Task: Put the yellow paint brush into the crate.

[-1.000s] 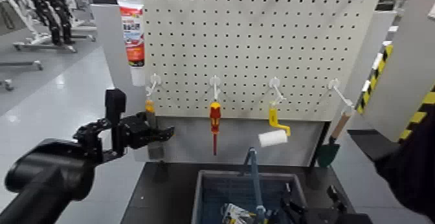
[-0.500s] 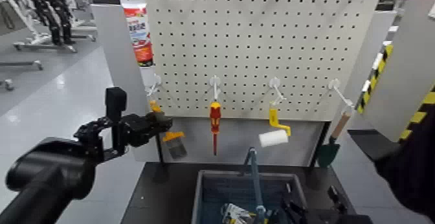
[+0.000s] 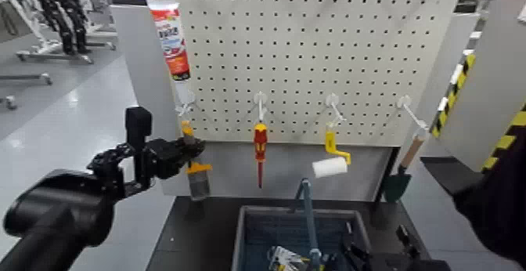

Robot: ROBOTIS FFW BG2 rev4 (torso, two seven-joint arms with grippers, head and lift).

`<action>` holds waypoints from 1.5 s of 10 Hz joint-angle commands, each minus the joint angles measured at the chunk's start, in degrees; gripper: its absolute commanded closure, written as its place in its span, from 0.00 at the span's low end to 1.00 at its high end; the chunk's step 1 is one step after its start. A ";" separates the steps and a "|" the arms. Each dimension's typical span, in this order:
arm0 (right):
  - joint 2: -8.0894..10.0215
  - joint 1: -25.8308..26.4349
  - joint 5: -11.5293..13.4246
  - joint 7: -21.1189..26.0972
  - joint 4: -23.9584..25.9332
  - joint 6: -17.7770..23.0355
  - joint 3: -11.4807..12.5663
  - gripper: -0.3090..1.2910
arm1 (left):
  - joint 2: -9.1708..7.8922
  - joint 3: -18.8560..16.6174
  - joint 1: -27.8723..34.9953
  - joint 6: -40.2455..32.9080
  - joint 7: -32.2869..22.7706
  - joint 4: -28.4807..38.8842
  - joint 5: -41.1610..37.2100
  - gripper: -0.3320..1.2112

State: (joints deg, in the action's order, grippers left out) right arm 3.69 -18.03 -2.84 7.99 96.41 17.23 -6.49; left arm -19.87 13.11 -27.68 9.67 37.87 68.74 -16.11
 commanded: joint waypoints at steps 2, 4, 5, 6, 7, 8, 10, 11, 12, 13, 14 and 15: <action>0.00 0.01 0.12 0.00 0.00 -0.18 -0.01 0.27 | 0.27 -1.51 2.81 1.41 -0.17 5.00 -0.15 0.96; 0.00 -0.07 -0.06 0.00 0.00 -0.18 -0.01 0.27 | 0.79 -3.36 5.88 3.43 -0.70 9.83 -0.24 0.96; -0.09 -0.07 -0.06 0.00 0.00 -0.18 -0.01 0.27 | 1.06 -4.59 7.82 5.19 -1.31 13.70 -0.06 0.96; -0.09 -0.07 -0.06 0.00 0.00 -0.18 -0.01 0.27 | 1.58 -6.34 9.93 6.15 -1.75 17.39 0.03 0.96; -0.09 -0.07 -0.06 0.00 0.00 -0.18 -0.01 0.27 | 2.20 -8.19 12.03 7.38 -2.45 21.26 0.03 0.96; -0.18 -0.07 -0.06 0.00 0.00 -0.18 0.08 0.27 | 2.64 -9.33 13.53 8.44 -2.63 24.51 0.20 0.96; -0.18 -0.07 -0.06 0.00 0.00 -0.09 0.08 0.27 | 3.25 -11.00 15.90 12.66 -3.24 30.75 0.82 0.96; -0.18 -0.16 -0.06 0.00 0.00 0.00 0.08 0.27 | 3.69 -11.71 17.13 14.41 -4.47 33.65 0.38 0.96; -0.26 -0.25 -0.14 0.00 -0.09 0.09 0.17 0.27 | 4.05 -11.79 18.10 15.73 -6.41 36.55 -1.73 0.96; -0.35 -0.16 -0.23 0.00 -0.35 0.35 0.08 0.27 | 3.96 -11.00 18.19 15.12 -7.20 36.37 -7.18 0.96; -0.18 -0.07 -0.41 0.00 -0.53 0.61 -0.01 0.27 | 3.87 -9.42 18.28 14.94 -8.17 36.02 -11.75 0.96; -0.09 0.01 -0.58 0.00 -0.79 0.61 -0.10 0.27 | 3.78 -8.01 18.63 14.41 -9.66 35.41 -15.27 0.96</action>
State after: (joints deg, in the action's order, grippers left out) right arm 3.54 -18.05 -3.28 7.99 95.79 17.82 -6.54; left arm -16.05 4.34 -9.24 24.31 28.30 104.49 -29.20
